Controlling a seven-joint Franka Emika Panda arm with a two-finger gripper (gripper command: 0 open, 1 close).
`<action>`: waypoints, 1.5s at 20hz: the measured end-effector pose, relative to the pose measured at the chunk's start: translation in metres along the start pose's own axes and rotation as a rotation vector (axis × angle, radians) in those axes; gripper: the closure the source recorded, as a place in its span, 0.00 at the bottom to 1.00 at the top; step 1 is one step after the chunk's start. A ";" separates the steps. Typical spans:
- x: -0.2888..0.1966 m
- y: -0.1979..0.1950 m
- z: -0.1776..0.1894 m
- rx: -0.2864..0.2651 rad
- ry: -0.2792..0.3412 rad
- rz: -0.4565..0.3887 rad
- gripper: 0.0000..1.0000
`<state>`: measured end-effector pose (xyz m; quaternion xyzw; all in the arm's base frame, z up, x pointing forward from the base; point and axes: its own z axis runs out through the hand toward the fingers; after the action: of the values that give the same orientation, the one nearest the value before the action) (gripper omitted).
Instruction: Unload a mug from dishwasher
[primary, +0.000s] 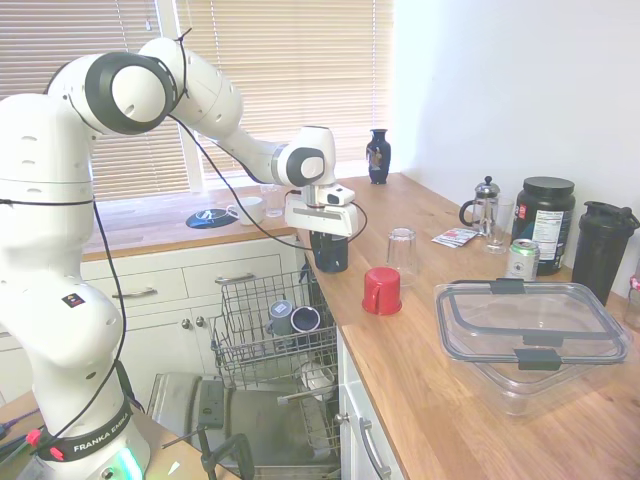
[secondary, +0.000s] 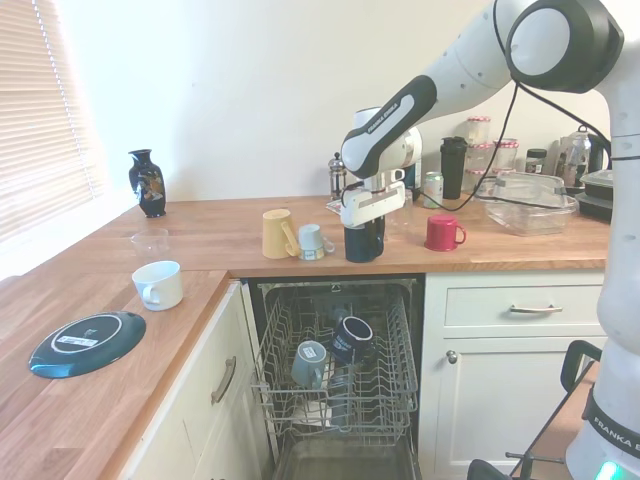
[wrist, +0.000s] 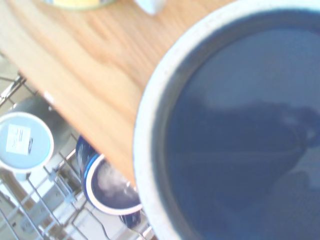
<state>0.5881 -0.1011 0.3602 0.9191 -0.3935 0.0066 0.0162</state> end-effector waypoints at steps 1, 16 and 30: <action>0.003 -0.002 0.001 0.002 0.001 0.008 1.00; 0.015 -0.012 0.003 0.001 -0.032 0.050 0.00; 0.013 -0.011 0.007 -0.003 -0.037 0.063 0.00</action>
<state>0.6053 -0.1033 0.3533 0.9062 -0.4226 -0.0104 0.0101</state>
